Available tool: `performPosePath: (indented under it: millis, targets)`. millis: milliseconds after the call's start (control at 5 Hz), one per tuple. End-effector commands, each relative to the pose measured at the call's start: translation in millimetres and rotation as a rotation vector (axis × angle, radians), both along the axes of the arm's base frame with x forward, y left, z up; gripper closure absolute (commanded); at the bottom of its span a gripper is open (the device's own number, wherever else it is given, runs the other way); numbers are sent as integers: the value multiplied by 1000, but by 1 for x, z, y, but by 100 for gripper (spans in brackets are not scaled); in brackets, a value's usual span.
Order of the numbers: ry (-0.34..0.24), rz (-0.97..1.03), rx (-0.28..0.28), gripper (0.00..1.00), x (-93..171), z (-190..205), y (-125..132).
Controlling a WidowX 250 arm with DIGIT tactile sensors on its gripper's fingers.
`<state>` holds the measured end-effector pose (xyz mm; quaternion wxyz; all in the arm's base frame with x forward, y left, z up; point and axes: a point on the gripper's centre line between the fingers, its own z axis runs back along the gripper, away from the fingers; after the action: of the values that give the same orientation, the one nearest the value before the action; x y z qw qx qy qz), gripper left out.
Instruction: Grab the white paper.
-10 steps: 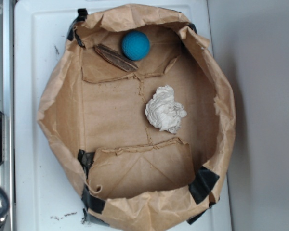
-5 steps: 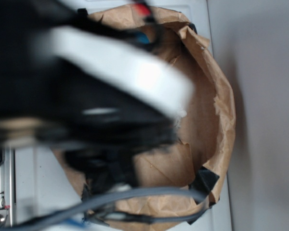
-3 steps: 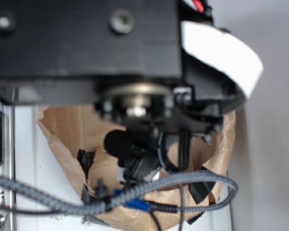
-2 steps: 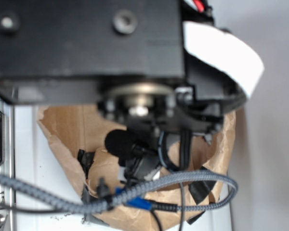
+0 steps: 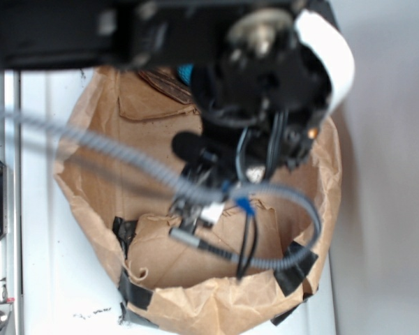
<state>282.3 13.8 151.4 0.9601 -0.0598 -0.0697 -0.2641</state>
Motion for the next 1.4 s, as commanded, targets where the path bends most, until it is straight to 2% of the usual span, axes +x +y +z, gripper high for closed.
performPosePath:
  millis: [0, 200, 400, 600, 800, 1000, 1200]
  targets:
    - [-65, -53, 55, 0, -1, -35, 11]
    - [-130, -60, 30, 0, 8, -58, 3]
    - [-147, -51, 10, 0, 17, -72, -5]
    - [-142, -44, 27, 0, 28, -83, -10]
    - [-147, -42, 71, 0, 38, -99, -11]
    - [-148, -50, 129, 0, 34, -116, -10]
    - [-127, -31, 184, 100, 34, -138, -4]
